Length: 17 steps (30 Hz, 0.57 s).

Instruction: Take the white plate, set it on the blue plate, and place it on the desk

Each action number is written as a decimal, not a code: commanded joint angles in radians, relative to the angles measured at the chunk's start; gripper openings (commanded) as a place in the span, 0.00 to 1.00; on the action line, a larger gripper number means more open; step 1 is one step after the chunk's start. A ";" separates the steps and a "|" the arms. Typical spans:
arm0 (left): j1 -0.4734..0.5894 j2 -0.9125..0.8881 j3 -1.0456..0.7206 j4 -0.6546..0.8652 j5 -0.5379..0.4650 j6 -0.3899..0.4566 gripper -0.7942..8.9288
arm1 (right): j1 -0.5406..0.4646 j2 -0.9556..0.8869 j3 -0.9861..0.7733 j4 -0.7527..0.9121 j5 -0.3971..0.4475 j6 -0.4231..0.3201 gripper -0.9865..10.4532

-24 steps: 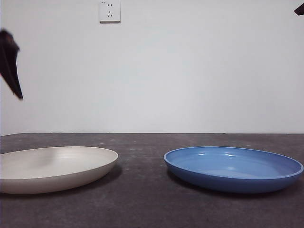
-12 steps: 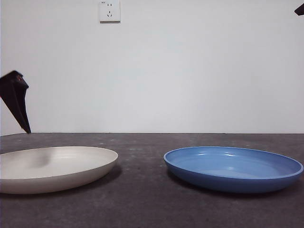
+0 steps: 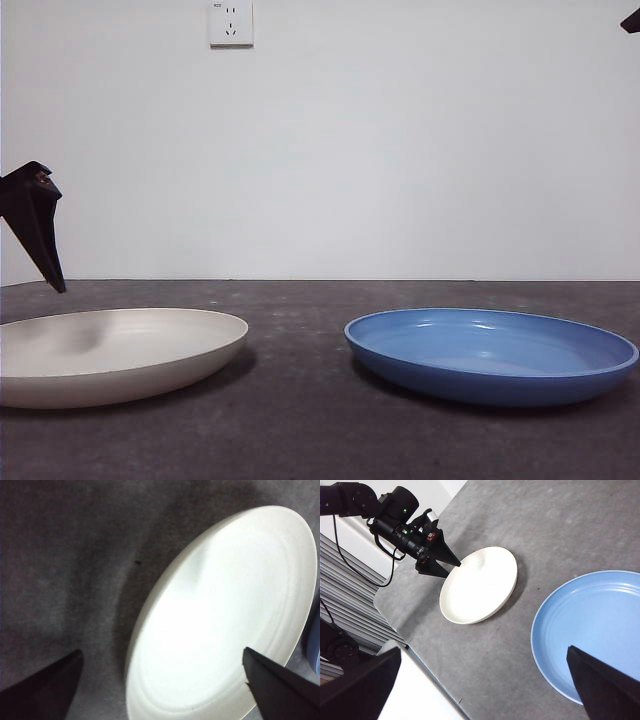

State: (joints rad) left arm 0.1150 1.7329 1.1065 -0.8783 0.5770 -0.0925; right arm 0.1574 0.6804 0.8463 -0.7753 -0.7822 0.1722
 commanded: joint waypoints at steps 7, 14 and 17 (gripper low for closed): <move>-0.012 0.021 0.016 0.008 0.008 0.013 0.54 | 0.004 0.005 0.013 0.004 0.001 -0.005 0.68; -0.020 0.034 0.016 0.013 0.006 0.013 0.47 | 0.004 0.005 0.013 0.003 0.000 -0.005 0.68; -0.020 0.035 0.016 0.016 0.003 0.013 0.40 | 0.004 0.005 0.013 0.003 0.000 -0.005 0.68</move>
State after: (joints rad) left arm 0.0948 1.7462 1.1065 -0.8658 0.5770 -0.0910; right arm 0.1574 0.6804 0.8463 -0.7761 -0.7822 0.1726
